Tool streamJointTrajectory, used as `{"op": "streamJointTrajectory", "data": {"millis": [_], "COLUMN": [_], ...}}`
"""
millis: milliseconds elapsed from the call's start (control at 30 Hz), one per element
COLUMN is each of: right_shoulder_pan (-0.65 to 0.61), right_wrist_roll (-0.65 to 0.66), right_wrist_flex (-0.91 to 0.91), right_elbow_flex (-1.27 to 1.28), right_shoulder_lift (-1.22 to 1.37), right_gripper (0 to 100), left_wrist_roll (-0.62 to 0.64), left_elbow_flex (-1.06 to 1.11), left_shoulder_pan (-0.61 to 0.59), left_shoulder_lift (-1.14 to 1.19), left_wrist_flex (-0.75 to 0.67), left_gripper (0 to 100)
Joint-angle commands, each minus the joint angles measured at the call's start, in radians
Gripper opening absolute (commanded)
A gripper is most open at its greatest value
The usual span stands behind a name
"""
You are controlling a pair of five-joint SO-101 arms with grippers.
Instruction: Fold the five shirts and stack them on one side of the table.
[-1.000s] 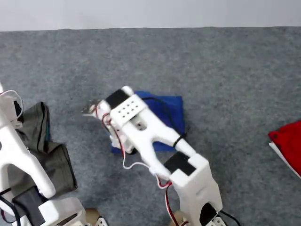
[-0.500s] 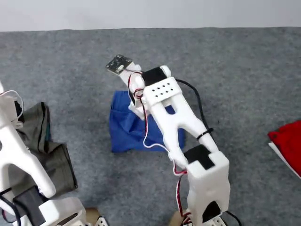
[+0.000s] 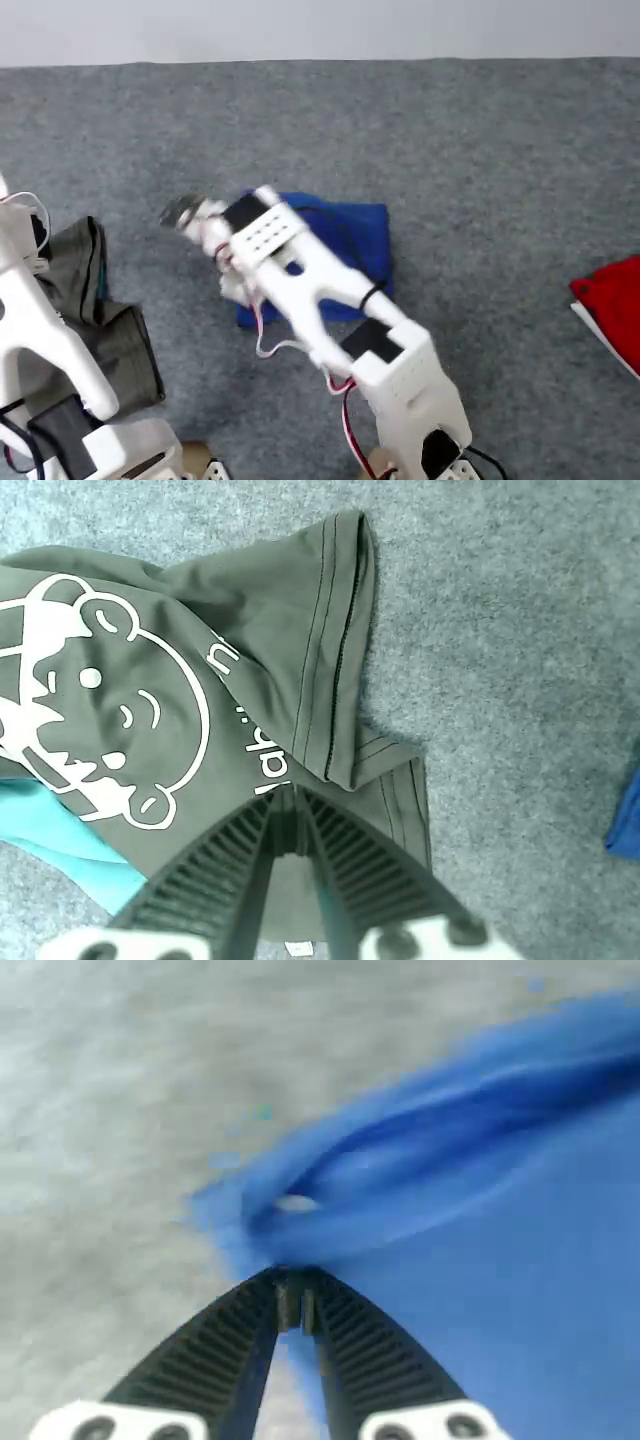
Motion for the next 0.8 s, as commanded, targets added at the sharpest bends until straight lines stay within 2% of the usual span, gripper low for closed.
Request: {"op": "streamJointTrajectory", "data": {"millis": [0, 100, 333, 433, 533, 633, 767], "right_shoulder_pan": [-0.027, 0.008, 0.114, 0.090, 0.047, 0.005, -0.048], "right_wrist_roll": [0.012, 0.012, 0.012, 0.009, 0.002, -0.072, -0.078], "right_wrist_flex": [0.090, 0.097, -0.030, -0.015, 0.016, 0.024, 0.015], "right_elbow_flex": [-0.055, -0.055, -0.064, -0.066, -0.066, -0.066, -0.066], "right_shoulder_lift": [-0.091, -0.145, -0.165, -0.160, -0.160, -0.159, -0.150], "right_gripper": [1.0, 1.0, 1.1, 1.6, 8.4, 15.4, 17.3], "left_wrist_roll": [0.006, 0.006, 0.006, 0.006, 0.005, 0.005, 0.005], "left_elbow_flex": [-0.002, -0.002, -0.002, -0.002, -0.002, -0.002, -0.002], "left_shoulder_pan": [0.003, 0.003, 0.003, 0.003, 0.003, 0.003, -0.003], "left_shoulder_lift": [-0.044, -0.043, -0.043, -0.043, -0.043, -0.043, -0.043], "left_wrist_flex": [-0.006, -0.006, -0.020, -0.020, -0.020, -0.021, -0.034], "left_gripper": [2, 2, 2, 2, 2, 2, 2]}}
